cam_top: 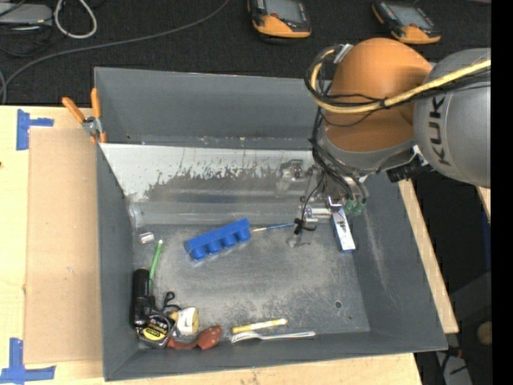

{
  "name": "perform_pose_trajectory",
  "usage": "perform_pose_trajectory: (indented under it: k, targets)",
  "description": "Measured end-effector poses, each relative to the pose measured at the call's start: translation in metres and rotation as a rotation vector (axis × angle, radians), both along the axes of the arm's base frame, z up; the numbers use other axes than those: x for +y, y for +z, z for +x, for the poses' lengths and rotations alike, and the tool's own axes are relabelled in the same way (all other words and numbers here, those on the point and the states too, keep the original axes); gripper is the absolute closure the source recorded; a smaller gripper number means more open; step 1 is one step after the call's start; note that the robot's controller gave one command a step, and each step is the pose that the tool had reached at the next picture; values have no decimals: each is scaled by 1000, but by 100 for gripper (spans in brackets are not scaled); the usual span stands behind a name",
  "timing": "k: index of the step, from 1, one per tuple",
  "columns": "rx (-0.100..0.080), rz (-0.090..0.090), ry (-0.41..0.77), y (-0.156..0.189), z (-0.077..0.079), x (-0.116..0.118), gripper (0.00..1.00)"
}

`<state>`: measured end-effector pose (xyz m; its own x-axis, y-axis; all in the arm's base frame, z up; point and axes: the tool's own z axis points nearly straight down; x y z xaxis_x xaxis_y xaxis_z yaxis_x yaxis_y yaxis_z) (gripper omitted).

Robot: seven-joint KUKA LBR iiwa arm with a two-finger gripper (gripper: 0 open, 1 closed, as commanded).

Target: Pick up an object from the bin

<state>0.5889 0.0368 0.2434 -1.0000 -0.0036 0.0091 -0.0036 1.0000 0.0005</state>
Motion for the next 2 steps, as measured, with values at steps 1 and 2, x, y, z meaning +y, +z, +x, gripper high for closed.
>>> perform_pose_trajectory:
  k: [1, 2]
  targets:
    - [-9, 1, -1, 5, 1, 0, 0]
    - [-10, 1, 99, -88, 12, 33, 0]
